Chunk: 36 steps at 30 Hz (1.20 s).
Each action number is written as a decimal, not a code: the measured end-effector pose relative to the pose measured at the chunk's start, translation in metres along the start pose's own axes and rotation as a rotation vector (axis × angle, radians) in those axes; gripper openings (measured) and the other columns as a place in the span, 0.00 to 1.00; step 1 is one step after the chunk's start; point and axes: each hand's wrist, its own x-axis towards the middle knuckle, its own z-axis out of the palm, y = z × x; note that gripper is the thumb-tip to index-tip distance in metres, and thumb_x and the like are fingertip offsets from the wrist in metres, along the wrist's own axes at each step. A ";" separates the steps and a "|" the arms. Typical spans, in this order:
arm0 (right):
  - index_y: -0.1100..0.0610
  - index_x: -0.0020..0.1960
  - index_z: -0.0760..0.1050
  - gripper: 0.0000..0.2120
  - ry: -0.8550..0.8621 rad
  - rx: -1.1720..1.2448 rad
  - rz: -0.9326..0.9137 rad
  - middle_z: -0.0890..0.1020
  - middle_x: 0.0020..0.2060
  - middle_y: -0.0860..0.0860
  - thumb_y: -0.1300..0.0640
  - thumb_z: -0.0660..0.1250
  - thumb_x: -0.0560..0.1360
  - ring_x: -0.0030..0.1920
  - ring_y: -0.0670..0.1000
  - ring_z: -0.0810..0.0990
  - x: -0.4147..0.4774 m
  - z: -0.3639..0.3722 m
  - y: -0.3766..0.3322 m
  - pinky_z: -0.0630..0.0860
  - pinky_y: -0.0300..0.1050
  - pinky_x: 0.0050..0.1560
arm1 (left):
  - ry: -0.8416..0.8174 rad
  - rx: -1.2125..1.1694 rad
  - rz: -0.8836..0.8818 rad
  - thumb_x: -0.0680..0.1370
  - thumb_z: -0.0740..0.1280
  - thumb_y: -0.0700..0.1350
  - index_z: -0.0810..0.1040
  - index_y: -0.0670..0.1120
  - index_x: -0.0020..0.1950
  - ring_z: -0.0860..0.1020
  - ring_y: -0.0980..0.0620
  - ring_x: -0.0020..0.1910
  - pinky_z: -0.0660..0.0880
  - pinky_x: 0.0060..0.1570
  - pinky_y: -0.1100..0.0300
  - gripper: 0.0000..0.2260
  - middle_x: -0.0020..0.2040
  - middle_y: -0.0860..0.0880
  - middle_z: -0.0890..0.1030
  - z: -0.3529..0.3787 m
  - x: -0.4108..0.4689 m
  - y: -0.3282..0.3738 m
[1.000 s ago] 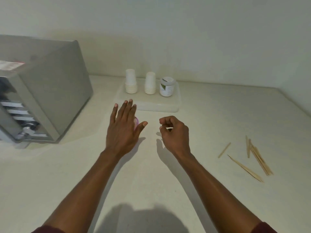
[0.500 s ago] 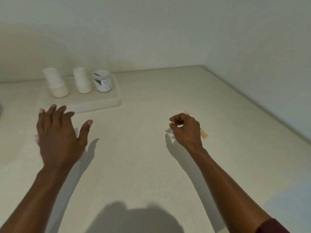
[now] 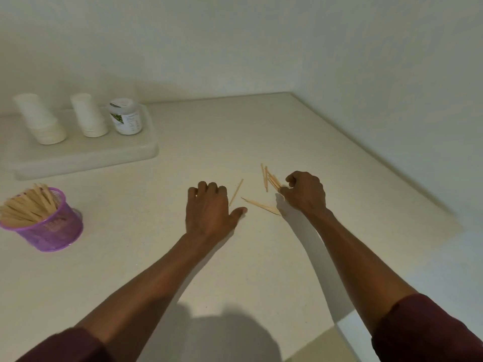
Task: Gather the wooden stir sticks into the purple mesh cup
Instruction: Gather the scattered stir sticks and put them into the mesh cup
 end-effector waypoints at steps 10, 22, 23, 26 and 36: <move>0.56 0.54 0.85 0.27 -0.078 -0.178 -0.131 0.83 0.51 0.52 0.34 0.76 0.69 0.53 0.56 0.82 0.026 0.010 0.007 0.81 0.53 0.50 | -0.111 0.064 0.001 0.68 0.64 0.79 0.82 0.45 0.57 0.71 0.41 0.59 0.67 0.57 0.48 0.39 0.57 0.44 0.75 0.034 0.037 0.033; 0.55 0.47 0.85 0.20 -0.123 -0.176 -0.024 0.86 0.43 0.53 0.45 0.85 0.63 0.45 0.56 0.85 0.054 0.008 -0.012 0.80 0.47 0.44 | -0.057 0.006 0.551 0.79 0.72 0.50 0.89 0.52 0.48 0.77 0.49 0.46 0.68 0.51 0.53 0.06 0.43 0.52 0.83 0.032 0.057 0.040; 0.55 0.48 0.85 0.21 -0.128 -0.188 -0.015 0.86 0.44 0.53 0.45 0.86 0.62 0.45 0.57 0.85 0.054 0.007 -0.014 0.80 0.48 0.45 | -0.052 0.056 0.604 0.78 0.73 0.48 0.88 0.50 0.45 0.77 0.49 0.43 0.69 0.49 0.52 0.06 0.40 0.52 0.82 0.031 0.059 0.041; 0.55 0.49 0.84 0.22 -0.140 -0.195 0.013 0.85 0.46 0.54 0.46 0.86 0.62 0.47 0.58 0.84 0.057 0.007 -0.017 0.82 0.49 0.48 | -0.054 0.185 0.715 0.74 0.74 0.43 0.84 0.47 0.37 0.75 0.47 0.36 0.70 0.44 0.53 0.06 0.34 0.50 0.77 0.024 0.063 0.043; 0.57 0.46 0.72 0.13 -0.108 -0.350 -0.138 0.76 0.42 0.52 0.55 0.76 0.72 0.42 0.57 0.76 0.047 0.003 -0.027 0.71 0.47 0.44 | -0.180 0.383 0.830 0.74 0.69 0.44 0.78 0.46 0.37 0.75 0.45 0.35 0.62 0.42 0.55 0.06 0.36 0.46 0.81 0.013 0.072 0.056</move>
